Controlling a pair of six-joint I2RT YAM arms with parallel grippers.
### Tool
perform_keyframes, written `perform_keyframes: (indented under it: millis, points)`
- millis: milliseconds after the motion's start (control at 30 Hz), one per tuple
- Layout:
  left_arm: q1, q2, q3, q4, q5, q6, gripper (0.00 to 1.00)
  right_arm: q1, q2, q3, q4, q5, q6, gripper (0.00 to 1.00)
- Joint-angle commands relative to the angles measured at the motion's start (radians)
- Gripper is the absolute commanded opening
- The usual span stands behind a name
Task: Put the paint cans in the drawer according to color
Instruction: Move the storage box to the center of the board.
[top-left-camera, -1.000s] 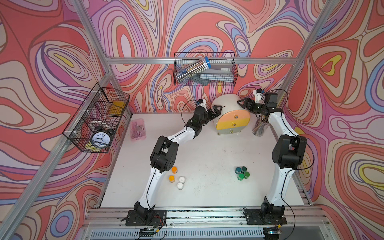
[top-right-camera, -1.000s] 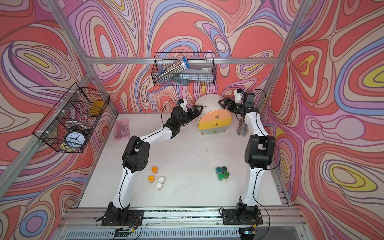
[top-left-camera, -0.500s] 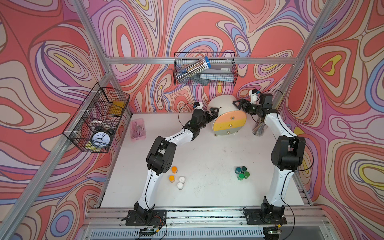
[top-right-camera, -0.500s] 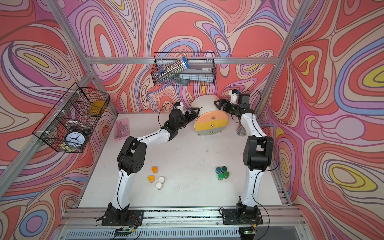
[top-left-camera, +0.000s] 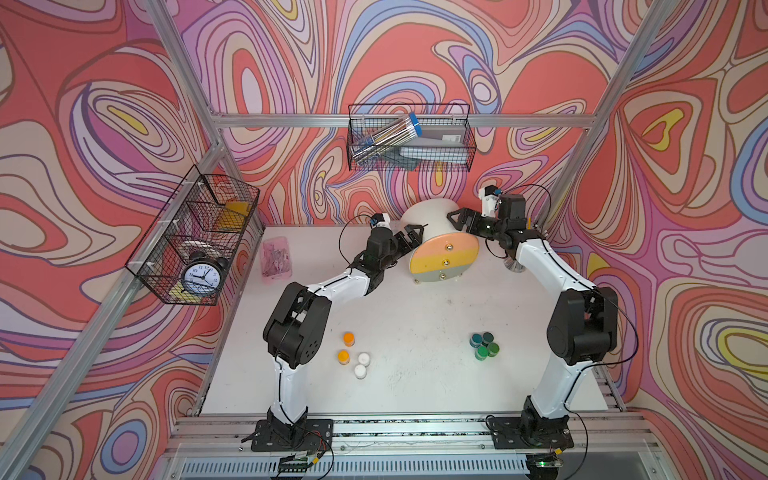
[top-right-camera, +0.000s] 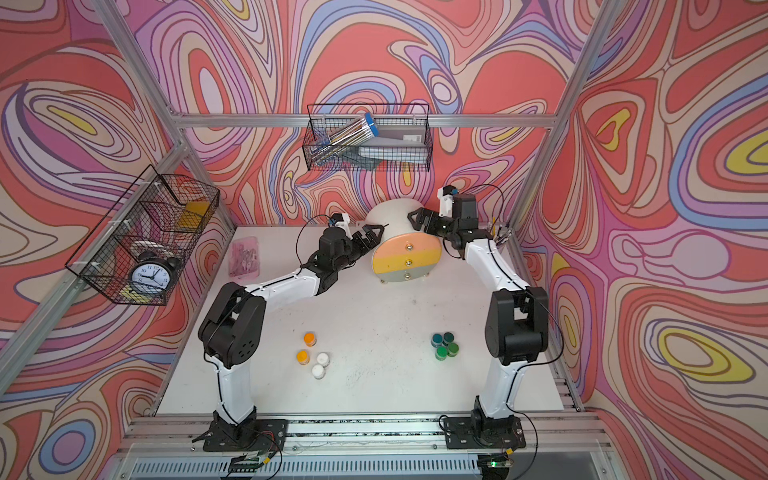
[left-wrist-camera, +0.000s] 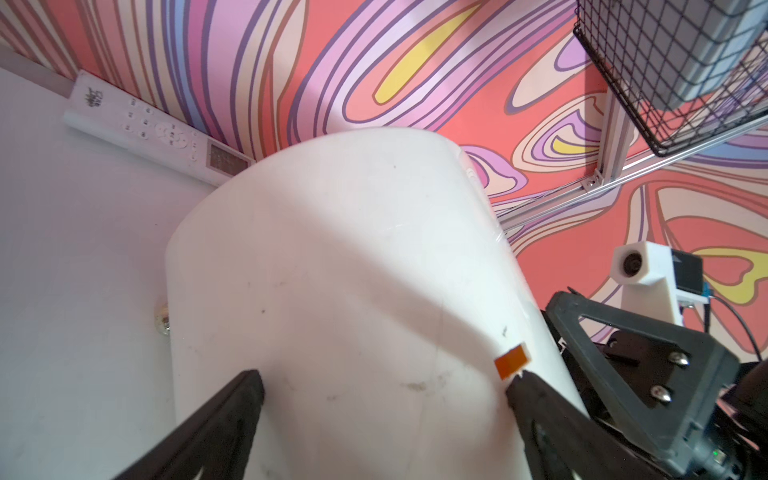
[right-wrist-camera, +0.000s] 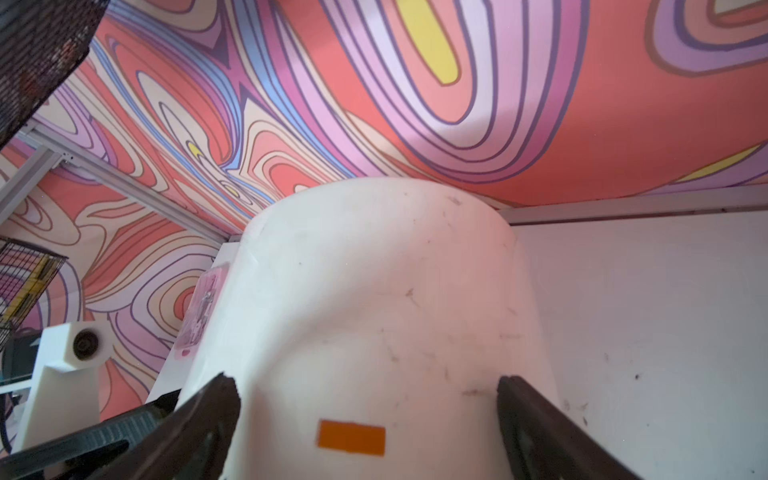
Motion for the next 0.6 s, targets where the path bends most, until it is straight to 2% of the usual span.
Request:
perform_keyframes:
  millis: [0,167,367,467,567]
  points:
    - [-0.046,-0.055,-0.087,-0.063,0.101,0.037,0.99,0.128,-0.045,-0.111,-0.036,-0.131,0.111,0.98]
    - [-0.046,-0.147,-0.233,-0.071,0.111,0.039,0.99,0.211,-0.160,-0.270,0.061,-0.007,0.173,0.98]
    - [-0.046,-0.281,-0.347,-0.124,0.047,0.090,0.99,0.292,-0.211,-0.370,0.100,0.045,0.187,0.98]
    - [-0.045,-0.313,-0.347,-0.171,0.018,0.124,0.99,0.301,-0.212,-0.369,0.093,0.073,0.161,0.98]
    - [-0.044,-0.314,-0.334,-0.188,0.025,0.137,0.99,0.301,-0.212,-0.302,0.012,0.113,0.095,0.98]
